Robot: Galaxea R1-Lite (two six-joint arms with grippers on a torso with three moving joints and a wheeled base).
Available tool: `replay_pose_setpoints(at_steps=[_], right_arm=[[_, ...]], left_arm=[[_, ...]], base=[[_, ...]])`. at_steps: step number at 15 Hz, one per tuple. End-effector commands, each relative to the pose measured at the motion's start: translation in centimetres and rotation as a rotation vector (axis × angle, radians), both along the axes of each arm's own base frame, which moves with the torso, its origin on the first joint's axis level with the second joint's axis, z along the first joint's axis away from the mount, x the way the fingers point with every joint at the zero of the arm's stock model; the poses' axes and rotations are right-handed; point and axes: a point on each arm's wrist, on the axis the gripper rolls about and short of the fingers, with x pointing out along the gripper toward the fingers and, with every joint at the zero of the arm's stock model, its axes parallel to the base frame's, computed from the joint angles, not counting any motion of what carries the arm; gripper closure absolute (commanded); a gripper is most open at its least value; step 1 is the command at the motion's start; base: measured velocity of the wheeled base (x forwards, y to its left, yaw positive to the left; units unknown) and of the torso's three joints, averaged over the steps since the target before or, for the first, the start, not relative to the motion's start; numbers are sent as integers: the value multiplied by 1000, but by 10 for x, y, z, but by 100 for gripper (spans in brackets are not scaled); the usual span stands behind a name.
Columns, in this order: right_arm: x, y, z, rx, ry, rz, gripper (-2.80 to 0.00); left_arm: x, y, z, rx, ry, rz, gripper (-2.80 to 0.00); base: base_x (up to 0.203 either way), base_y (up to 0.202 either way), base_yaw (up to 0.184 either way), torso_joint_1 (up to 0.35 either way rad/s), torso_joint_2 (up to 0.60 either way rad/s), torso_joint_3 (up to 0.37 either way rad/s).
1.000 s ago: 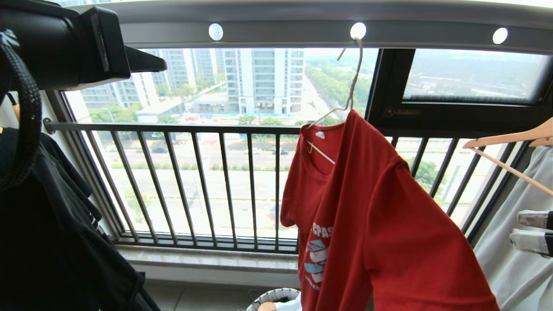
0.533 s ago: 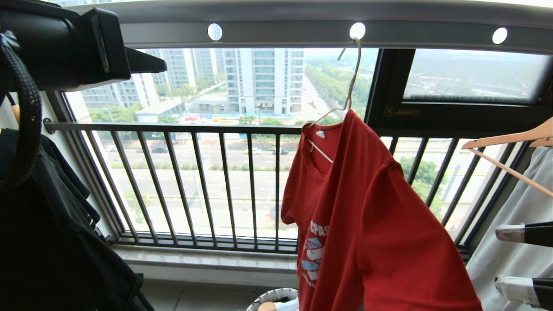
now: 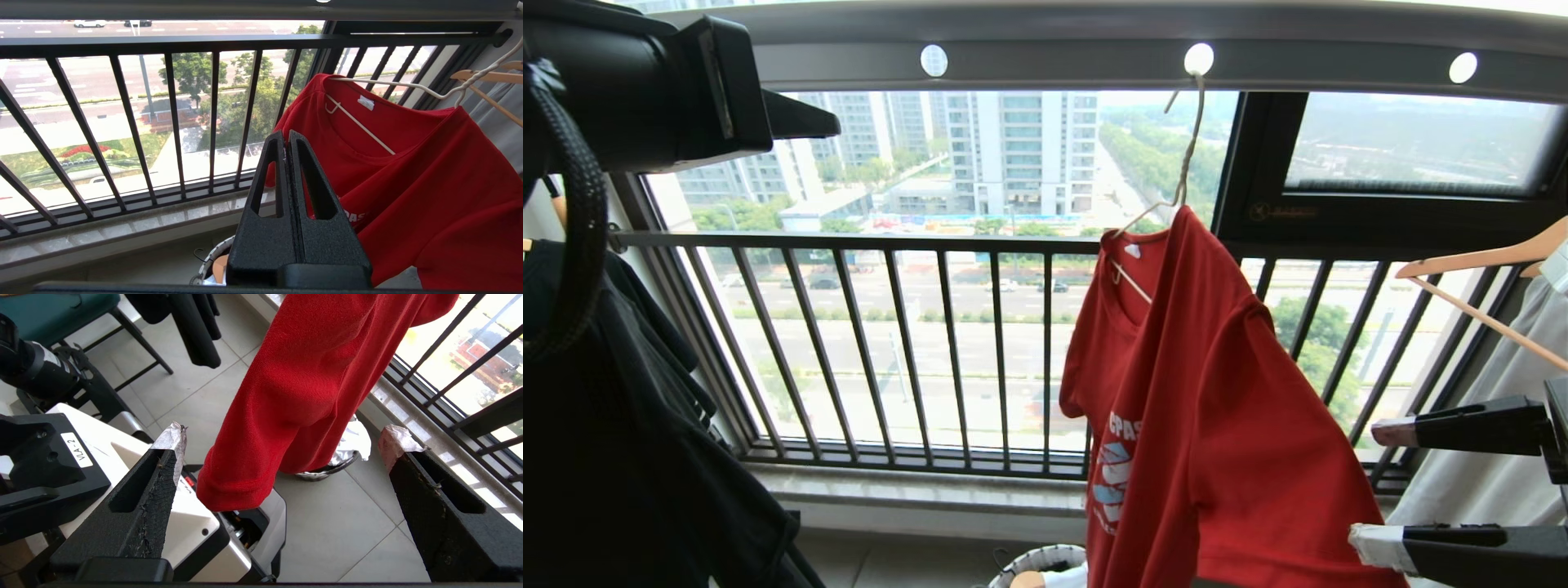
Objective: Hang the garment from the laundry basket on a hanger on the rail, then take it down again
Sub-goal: Take the clothes off the clothes rack
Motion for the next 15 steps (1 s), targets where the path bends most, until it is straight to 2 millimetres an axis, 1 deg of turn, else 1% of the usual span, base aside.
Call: replay_pose_setpoints(at_steps=[1,3,5,8,11,13,14,15], right_arm=[[4,10,-1,-25,9,23,-280],[8,17,-6,-58,21,18,-280],[9,18,-8,-66,26,15,-280],[12,19,-19,-119,44,-33,-280],[14,19,-21,-130,41,-61,-280],[16,20,-20,-107,7,-71,-280],[17,21,-20,-101,-8,-81,0],[17,21,-21,-103,-11,-86,0]], left_arm=[[1,0,-1,1,5,0,0],[0,0,-1,0,3,0,0],[0,0,0,-1,2,0,0],[0,0,0,-1,2,0,0],[-1,1,0,-2,-1,3,0],[-1,1,0,-2,-1,1,0],[-1,1,0,-2,-1,1,0],[-2,1,1,-2,-2,2,0]], base=[[0,0,0,0,0,0],[0,0,0,0,0,0],[0,0,0,0,0,0],[0,0,0,0,0,0],[0,0,0,0,0,0],[0,0,0,0,0,0],[0,0,0,0,0,0],[0,0,0,0,0,0]])
